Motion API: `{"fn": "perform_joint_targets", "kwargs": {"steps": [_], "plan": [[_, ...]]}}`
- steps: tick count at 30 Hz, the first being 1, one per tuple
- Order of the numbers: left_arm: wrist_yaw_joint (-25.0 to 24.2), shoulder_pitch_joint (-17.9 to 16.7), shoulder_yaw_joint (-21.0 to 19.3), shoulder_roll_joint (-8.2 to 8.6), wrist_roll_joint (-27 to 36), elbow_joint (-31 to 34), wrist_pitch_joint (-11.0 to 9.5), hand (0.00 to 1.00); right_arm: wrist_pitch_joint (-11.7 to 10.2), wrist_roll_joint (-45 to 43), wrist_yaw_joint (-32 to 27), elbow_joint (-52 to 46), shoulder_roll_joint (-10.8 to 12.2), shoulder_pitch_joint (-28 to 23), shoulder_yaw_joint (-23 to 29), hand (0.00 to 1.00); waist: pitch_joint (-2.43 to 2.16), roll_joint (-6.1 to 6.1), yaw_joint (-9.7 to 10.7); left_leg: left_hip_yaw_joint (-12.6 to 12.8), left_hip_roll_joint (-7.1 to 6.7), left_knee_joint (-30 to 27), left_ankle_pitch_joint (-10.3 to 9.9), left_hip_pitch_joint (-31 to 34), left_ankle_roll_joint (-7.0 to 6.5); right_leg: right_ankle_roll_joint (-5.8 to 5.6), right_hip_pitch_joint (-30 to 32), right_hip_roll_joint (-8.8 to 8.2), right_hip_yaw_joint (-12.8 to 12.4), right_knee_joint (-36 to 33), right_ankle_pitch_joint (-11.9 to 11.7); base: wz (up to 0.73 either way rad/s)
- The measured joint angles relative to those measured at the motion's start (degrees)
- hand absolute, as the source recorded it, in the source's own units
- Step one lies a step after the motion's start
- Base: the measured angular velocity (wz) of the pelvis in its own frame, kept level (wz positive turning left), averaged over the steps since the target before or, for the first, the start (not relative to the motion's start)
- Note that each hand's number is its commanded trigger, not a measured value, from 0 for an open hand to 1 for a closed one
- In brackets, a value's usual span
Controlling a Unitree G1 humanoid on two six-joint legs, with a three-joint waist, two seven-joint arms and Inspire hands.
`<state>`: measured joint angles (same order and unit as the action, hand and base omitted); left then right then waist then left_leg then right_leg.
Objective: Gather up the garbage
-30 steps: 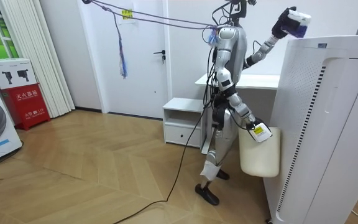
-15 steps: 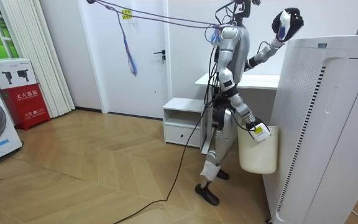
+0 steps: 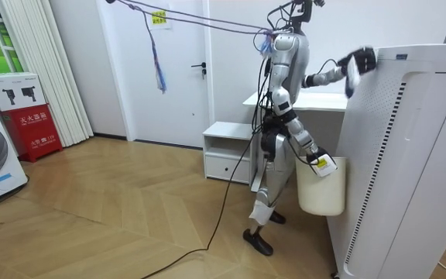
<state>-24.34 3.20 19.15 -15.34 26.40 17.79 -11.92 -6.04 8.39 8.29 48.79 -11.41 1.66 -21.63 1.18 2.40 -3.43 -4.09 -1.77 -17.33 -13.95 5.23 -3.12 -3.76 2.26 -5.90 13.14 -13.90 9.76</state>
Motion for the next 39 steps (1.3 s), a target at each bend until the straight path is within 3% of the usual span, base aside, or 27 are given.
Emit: {"fn": "perform_joint_targets", "kwargs": {"steps": [4,8,13,16,23,27,34,35,36,37,38,39], "plan": [[-1.16,-0.80,1.28,-0.67,-1.61,-7.69,0.71,1.00,-0.01,0.64,-0.09,0.01,-0.12,0.62,0.20,1.00,0.07,0.43,-0.03,-0.41,0.03,-0.10,1.27,3.36,0.56,0.72,3.54,-0.07,0.56,-1.08,-0.35,0.09],[-0.14,-1.08,1.49,0.64,-9.38,-14.74,0.89,1.00,-0.24,0.64,0.00,2.35,-0.14,1.71,0.30,1.00,0.11,0.42,0.19,-0.67,0.17,-0.61,2.28,6.67,1.10,1.39,6.41,-0.03,1.50,-1.96,-0.57,0.13],[1.56,-1.10,1.62,1.83,-14.34,-21.26,0.81,1.00,-0.24,0.55,-0.05,4.33,-0.27,3.39,0.36,1.00,0.15,0.41,0.21,-0.78,0.22,-1.35,2.98,10.53,1.27,1.90,10.34,-0.09,1.51,-2.91,-0.89,0.02],[1.68,-1.37,1.67,1.93,-17.35,-24.84,0.81,1.00,-0.24,0.54,0.03,4.22,-0.48,3.66,0.38,1.00,0.40,-0.13,0.16,-0.62,0.13,-1.14,3.23,11.40,1.41,1.93,11.87,-0.11,1.31,-3.54,-0.89,-0.03],[1.68,-1.44,2.35,3.24,-20.82,-32.74,0.79,1.00,-0.28,0.55,0.67,4.32,-0.45,4.62,0.37,1.00,0.38,-0.88,0.51,-0.42,0.18,-2.03,3.50,13.99,1.58,2.20,14.45,-0.20,1.36,-4.50,-0.73,0.02],[1.54,-1.44,2.62,3.25,-21.70,-35.05,0.80,1.00,-0.29,0.56,0.67,4.33,0.07,5.37,0.34,1.00,0.51,-1.33,1.65,0.91,0.66,-2.56,3.62,15.41,1.47,2.28,15.67,-0.45,1.48,-5.03,-0.61,0.06],[1.03,-1.54,3.13,2.93,-21.65,-35.27,0.80,1.00,-0.30,0.54,0.63,4.22,-0.04,5.20,0.36,1.00,0.55,-1.57,1.84,0.91,0.48,-2.22,3.86,15.71,1.40,2.34,15.97,-0.65,1.33,-5.35,-0.58,0.00],[0.90,-1.54,3.25,2.93,-21.65,-35.41,0.80,0.82,-0.30,0.54,0.64,4.22,-0.02,5.20,0.35,1.00,0.54,-1.63,1.83,0.92,0.47,-2.23,3.89,15.72,1.43,2.42,16.02,-0.66,1.32,-5.45,-0.51,0.00],[0.78,-1.54,3.65,2.99,-21.65,-35.61,0.79,0.53,-0.30,0.57,0.65,4.22,0.01,5.20,0.35,1.00,0.52,-1.69,1.82,0.92,0.45,-2.20,3.95,15.72,1.46,2.48,16.12,-0.69,1.31,-5.57,-0.45,0.00],[0.51,-1.54,3.69,2.98,-21.65,-35.89,0.80,0.17,-0.30,0.57,0.65,4.22,0.02,5.21,0.35,1.00,0.51,-1.70,1.82,0.92,0.44,-2.18,3.98,15.72,1.47,2.50,16.16,-0.71,1.30,-5.62,-0.43,0.00],[0.08,-1.53,3.73,3.19,-21.65,-36.54,0.79,0.00,-0.31,0.58,0.65,4.22,0.05,5.22,0.36,1.00,0.50,-1.74,1.81,0.93,0.43,-2.12,4.07,15.71,1.49,2.53,16.20,-0.73,1.30,-5.63,-0.40,0.00],[0.00,-1.53,4.00,3.21,-21.65,-37.18,0.80,0.00,-0.31,0.58,0.64,4.22,0.12,5.23,0.36,1.00,0.48,-1.83,1.82,0.93,0.40,-2.13,4.24,15.60,1.52,2.55,16.22,-0.76,1.30,-5.63,-0.39,0.00]]}}
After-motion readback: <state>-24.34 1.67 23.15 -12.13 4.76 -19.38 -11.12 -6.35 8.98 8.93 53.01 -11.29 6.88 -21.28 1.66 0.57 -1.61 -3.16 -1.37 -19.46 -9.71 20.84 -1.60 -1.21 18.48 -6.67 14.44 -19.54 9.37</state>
